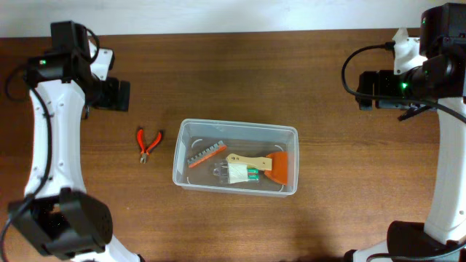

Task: Pack container
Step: 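Release the socket rail and move left gripper back to the pliers, then lower left gripper onto the red-handled pliers and grasp a handle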

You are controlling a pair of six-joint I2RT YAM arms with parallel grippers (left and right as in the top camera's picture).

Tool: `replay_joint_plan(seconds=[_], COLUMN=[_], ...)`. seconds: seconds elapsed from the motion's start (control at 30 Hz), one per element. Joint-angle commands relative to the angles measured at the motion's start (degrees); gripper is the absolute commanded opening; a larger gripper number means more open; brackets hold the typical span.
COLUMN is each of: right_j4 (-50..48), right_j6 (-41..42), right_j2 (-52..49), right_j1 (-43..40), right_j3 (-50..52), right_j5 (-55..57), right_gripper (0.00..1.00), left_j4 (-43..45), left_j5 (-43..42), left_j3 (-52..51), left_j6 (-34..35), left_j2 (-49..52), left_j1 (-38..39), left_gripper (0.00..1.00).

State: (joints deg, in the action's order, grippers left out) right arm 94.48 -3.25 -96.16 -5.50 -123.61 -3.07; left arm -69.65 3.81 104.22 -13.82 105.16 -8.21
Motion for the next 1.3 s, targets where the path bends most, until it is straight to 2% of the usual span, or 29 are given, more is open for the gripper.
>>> replay_joint_plan(seconds=[0.0, 0.23, 0.6, 1.13, 1.27], right_j4=[-0.22, -0.24, -0.44, -0.20, -0.22], right_j6=[0.11, 0.11, 0.11, 0.11, 0.11], right_j2=[0.07, 0.07, 0.07, 0.07, 0.07], right_j1=[-0.15, -0.15, -0.15, -0.15, -0.15], right_j3=[0.09, 0.09, 0.09, 0.09, 0.09], right_j5=[0.28, 0.28, 0.28, 0.28, 0.28], right_gripper=[0.99, 0.99, 0.99, 0.99, 0.99], left_j4=[2.05, 8.79, 18.53, 23.85, 24.04], left_j5=[-2.12, -5.81, -8.48, -10.47, -6.82], left_j3=[-5.07, -13.73, -26.67, -27.58, -27.58], left_j6=[1.55, 1.62, 1.84, 5.90, 8.79], left_j2=[4.17, 8.92, 9.25, 9.27, 9.27], left_j1=[0.24, 0.26, 0.33, 0.31, 0.26], left_gripper=[0.99, 0.99, 0.99, 0.99, 0.99])
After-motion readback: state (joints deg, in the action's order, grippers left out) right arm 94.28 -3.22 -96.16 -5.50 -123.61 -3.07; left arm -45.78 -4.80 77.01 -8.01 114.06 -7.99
